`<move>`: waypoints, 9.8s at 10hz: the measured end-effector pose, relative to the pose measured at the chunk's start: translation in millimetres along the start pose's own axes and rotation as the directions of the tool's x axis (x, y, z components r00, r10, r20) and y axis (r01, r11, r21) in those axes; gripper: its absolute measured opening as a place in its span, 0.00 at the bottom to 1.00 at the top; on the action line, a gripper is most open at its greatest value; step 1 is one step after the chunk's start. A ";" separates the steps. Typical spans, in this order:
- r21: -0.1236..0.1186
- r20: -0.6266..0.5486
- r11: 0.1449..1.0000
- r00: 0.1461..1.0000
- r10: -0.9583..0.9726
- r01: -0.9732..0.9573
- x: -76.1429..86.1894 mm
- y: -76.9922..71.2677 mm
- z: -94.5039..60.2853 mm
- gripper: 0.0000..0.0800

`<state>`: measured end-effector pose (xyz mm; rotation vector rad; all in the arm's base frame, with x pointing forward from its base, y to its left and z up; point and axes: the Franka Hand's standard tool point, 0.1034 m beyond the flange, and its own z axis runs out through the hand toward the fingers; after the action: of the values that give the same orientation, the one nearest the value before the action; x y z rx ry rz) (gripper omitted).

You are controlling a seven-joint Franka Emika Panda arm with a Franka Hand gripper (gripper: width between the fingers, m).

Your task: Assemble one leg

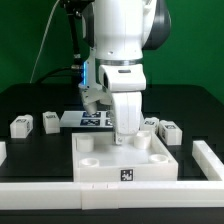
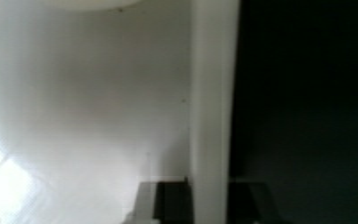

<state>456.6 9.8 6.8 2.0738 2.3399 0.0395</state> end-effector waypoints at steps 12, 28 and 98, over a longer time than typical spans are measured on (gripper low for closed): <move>-0.031 -0.008 0.986 0.986 0.166 -0.166 65.8 41.6 1.0 0.07; -0.026 0.001 0.966 0.966 0.259 -0.259 72.1 37.8 -14.8 0.81; 0.014 -0.271 0.117 0.109 0.956 -0.993 99.0 58.3 -80.1 0.36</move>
Offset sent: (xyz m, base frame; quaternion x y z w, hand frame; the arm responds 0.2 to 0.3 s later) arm 0.0224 0.0152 0.0025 -0.0078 -0.0424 0.0286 0.9987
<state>500.3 114.4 89.1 3.1360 0.3709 0.4766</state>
